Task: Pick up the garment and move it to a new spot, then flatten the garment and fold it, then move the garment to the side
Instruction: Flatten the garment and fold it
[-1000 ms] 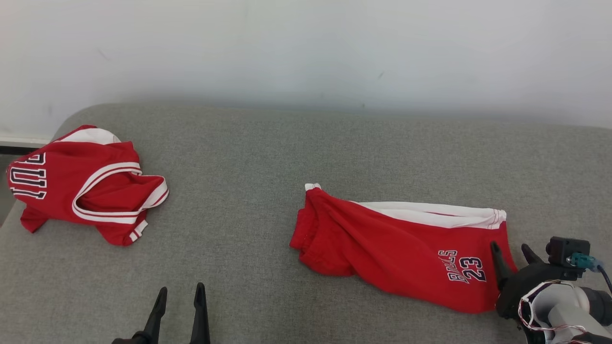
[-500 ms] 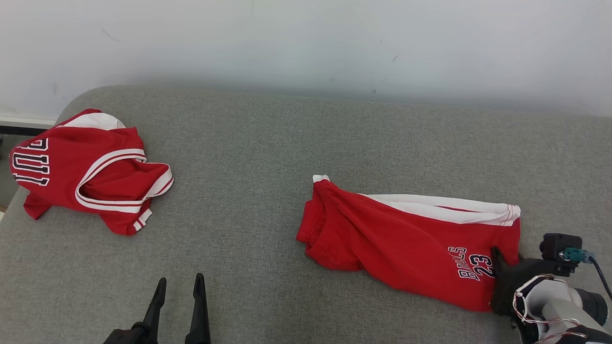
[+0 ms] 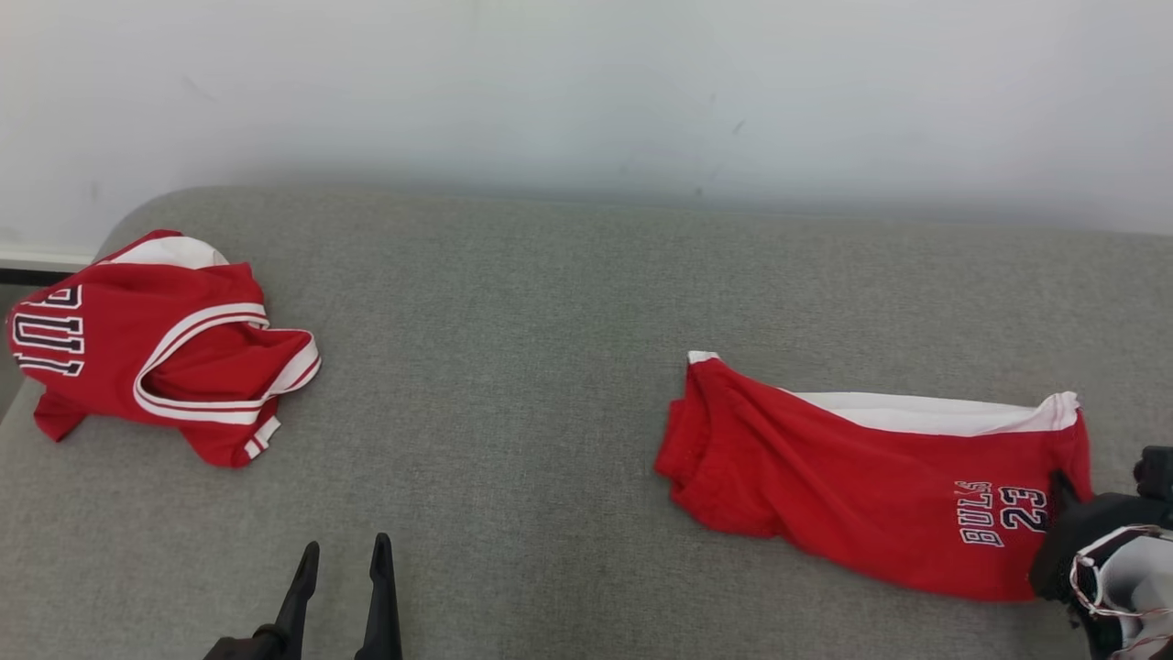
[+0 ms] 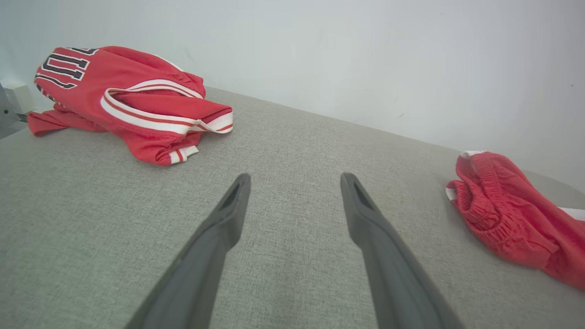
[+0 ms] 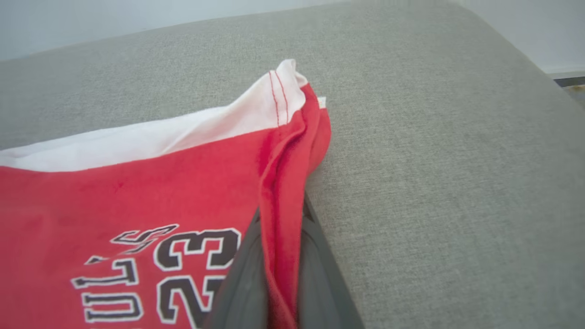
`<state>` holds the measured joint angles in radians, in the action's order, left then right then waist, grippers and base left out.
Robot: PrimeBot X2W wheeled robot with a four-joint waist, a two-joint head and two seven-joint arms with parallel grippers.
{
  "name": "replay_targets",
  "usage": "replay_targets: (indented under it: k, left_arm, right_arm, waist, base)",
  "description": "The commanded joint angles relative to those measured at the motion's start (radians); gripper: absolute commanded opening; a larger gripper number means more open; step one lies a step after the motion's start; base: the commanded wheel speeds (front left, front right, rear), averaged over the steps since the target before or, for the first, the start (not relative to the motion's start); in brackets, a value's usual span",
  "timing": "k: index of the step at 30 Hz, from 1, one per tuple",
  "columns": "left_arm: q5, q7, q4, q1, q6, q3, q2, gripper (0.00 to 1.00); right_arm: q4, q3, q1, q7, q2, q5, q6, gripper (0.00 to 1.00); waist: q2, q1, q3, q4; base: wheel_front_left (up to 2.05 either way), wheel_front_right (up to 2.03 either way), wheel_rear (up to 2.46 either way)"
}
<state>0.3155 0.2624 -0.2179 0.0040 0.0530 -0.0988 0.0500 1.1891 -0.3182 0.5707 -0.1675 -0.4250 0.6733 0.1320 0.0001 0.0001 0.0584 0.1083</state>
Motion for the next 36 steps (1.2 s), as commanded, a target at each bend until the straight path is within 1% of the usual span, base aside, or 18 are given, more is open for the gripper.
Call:
replay_targets:
  k: [1, 5, 9, 14, 15, 19, 22, 25, 28, 32, 36]
  left_arm:
    - [0.006, 0.002, -0.003, 0.018, 0.002, 0.000, 0.001, 1.00]
    - [0.015, 0.002, -0.004, 0.022, -0.001, 0.004, 0.001, 1.00]
    - [0.017, 0.002, -0.006, 0.037, -0.001, 0.005, 0.001, 1.00]
    - [0.016, 0.002, -0.008, 0.035, 0.000, -0.003, 0.001, 1.00]
    - [0.016, 0.002, -0.008, 0.035, 0.000, -0.003, 0.001, 1.00]
    - [0.019, 0.002, -0.010, 0.016, -0.002, -0.016, 0.001, 1.00]
    - [0.026, 0.002, -0.010, 0.001, -0.007, -0.027, 0.001, 1.00]
    - [0.035, 0.002, -0.013, -0.009, -0.007, -0.044, 0.001, 1.00]
    - [0.045, 0.002, -0.017, -0.015, -0.010, -0.062, 0.001, 1.00]
    - [0.056, 0.002, -0.021, -0.034, -0.017, -0.088, 0.001, 1.00]
    - [0.067, 0.002, -0.027, -0.047, -0.022, -0.111, 0.001, 1.00]
  right_arm:
    - [-0.006, -0.005, 0.004, -0.004, -0.014, 0.005, -0.002, 0.00]
    - [-0.071, -0.025, 0.013, -0.010, -0.017, 0.029, -0.002, 0.00]
    - [-0.195, -0.075, 0.014, -0.012, -0.008, 0.055, -0.002, 0.00]
    - [-0.379, -0.134, 0.001, 0.041, 0.013, 0.126, -0.002, 0.00]
    - [-0.379, -0.134, 0.001, 0.041, 0.013, 0.126, -0.002, 0.00]
    - [-0.506, -0.163, -0.001, 0.096, 0.039, 0.186, -0.002, 0.00]
    - [-0.559, -0.170, 0.002, 0.130, 0.072, 0.226, -0.002, 0.00]
    - [-0.568, -0.182, 0.016, 0.143, 0.111, 0.224, -0.002, 0.00]
    - [-0.537, -0.188, 0.028, 0.142, 0.164, 0.214, -0.002, 0.00]
    - [-0.454, -0.194, 0.045, 0.121, 0.216, 0.177, -0.002, 0.00]
    - [-0.340, -0.199, 0.064, 0.083, 0.268, 0.130, -0.002, 0.00]
  waist:
    - [-0.0001, -0.0001, -0.006, -0.010]
    - [-0.0001, -0.0001, -0.015, -0.027]
    - [-0.0001, -0.0001, -0.022, -0.046]
    - [-0.0001, -0.0001, -0.026, -0.054]
    - [-0.0001, -0.0001, -0.026, -0.054]
    - [-0.0001, -0.0001, -0.020, -0.044]
    - [-0.0001, -0.0001, -0.014, -0.029]
    - [-0.0001, -0.0001, -0.007, -0.008]
    - [-0.0001, -0.0001, 0.001, 0.016]
    - [-0.0001, -0.0001, 0.013, 0.047]
    - [-0.0001, -0.0001, 0.027, 0.074]
  base:
    - [0.00, 0.00, 0.00]
    - [0.00, 0.00, 0.00]
    - [0.00, 0.00, 0.00]
    - [0.00, 0.00, 0.00]
    - [0.00, 0.00, 0.00]
    - [0.00, 0.00, 0.00]
    - [0.00, 0.00, 0.00]
    - [0.00, 0.00, 0.00]
    - [0.00, 0.00, 0.00]
    - [0.00, 0.00, 0.00]
    - [0.00, 0.00, 0.00]
